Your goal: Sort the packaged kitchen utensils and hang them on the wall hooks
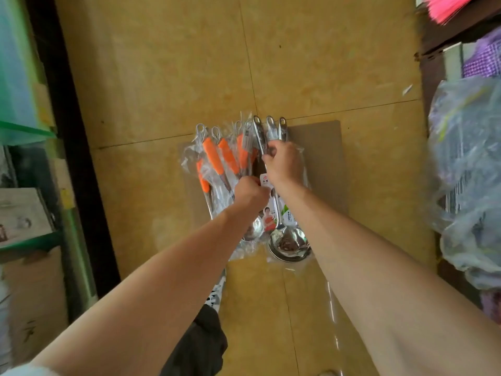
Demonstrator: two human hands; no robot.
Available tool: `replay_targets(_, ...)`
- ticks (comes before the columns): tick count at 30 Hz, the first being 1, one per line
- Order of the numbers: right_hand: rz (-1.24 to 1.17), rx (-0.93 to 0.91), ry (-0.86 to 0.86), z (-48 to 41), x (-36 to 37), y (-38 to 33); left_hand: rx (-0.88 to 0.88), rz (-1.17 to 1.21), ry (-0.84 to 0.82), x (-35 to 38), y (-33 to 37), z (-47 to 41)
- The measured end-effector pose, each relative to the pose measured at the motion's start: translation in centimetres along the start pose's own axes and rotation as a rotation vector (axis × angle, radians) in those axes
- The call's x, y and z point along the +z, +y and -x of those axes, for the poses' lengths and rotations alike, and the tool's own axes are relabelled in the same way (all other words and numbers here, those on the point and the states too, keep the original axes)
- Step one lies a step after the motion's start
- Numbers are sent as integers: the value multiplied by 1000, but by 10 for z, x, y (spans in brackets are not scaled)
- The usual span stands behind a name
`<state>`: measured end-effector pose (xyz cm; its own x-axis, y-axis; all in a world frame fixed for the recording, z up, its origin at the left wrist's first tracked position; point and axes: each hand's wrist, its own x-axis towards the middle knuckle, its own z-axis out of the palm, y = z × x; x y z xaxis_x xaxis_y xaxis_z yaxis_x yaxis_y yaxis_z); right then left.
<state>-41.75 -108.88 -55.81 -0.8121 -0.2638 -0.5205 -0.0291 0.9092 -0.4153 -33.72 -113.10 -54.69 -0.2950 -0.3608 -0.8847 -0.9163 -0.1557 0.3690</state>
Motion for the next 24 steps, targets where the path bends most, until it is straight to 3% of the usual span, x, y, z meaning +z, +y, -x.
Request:
replay_targets(7, 21, -51, -30, 23, -31, 7, 70, -153, 52, -10, 12, 13)
replay_targets(13, 30, -120, 5, 49, -79, 5, 274, -380, 153, -24, 54, 49)
replay_targets(15, 58, -131, 38, 60, -104, 4, 366, -555, 241, -31, 77, 80)
replay_targets(19, 161, -217, 157, 86, -164, 11, 729, -803, 310, -39, 106, 130)
replay_targets(24, 216, -240, 296, 126, -246, 39, 937, -1026, 377, -18, 142, 201)
